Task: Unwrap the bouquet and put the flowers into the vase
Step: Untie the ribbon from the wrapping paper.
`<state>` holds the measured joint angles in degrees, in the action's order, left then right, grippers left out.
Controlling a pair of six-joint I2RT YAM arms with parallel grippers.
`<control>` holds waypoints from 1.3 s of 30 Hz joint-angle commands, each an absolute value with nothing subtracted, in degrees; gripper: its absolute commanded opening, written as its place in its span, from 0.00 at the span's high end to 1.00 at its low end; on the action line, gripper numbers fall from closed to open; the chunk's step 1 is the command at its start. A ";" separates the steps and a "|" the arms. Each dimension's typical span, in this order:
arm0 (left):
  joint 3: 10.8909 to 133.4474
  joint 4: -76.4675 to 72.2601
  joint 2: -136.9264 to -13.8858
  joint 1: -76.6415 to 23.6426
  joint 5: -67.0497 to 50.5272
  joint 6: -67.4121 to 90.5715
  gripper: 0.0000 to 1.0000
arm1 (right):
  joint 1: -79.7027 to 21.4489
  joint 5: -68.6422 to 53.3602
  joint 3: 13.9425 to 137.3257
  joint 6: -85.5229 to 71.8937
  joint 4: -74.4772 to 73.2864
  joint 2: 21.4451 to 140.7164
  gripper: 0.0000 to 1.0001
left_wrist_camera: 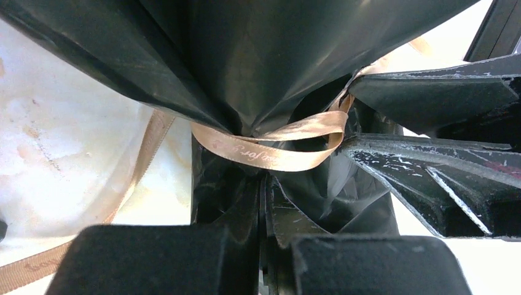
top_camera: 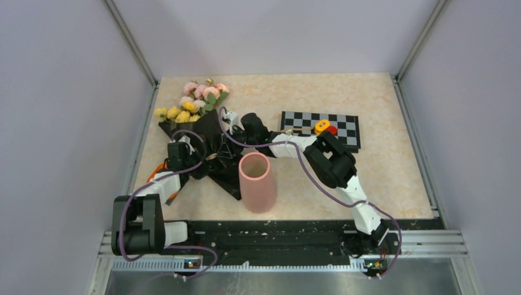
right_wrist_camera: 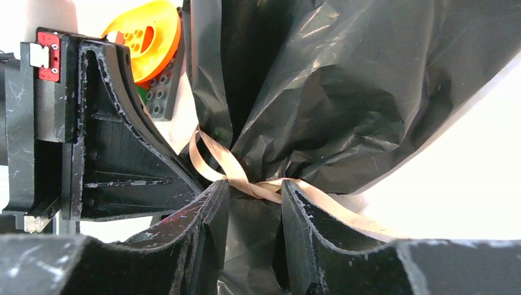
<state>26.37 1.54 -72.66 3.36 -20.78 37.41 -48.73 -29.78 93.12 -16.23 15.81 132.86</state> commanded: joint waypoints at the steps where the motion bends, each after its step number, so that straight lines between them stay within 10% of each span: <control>1: 27.95 1.81 -73.33 3.82 -20.57 36.72 1.00 | -49.04 -31.46 95.97 -14.29 16.75 134.10 0.60; 8: 27.94 2.05 -72.82 4.06 -20.84 36.74 1.00 | -50.18 -20.64 94.39 -12.44 18.84 135.00 0.61; 21: 27.51 1.79 -73.28 4.61 -20.83 36.47 1.00 | -50.28 -10.58 82.28 -19.09 34.61 123.01 1.00; 31: 28.04 2.12 -72.69 5.23 -21.85 35.64 1.00 | -49.98 -9.57 80.08 -22.96 35.71 120.35 1.00; 39: 32.70 6.25 -65.39 5.27 -23.17 29.55 0.74 | -48.89 -13.75 80.64 -26.89 35.27 121.31 1.00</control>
<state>28.34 4.43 -70.65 4.86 -22.94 34.22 -49.82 -11.81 79.46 -24.34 30.85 124.01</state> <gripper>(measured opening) 0.183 0.008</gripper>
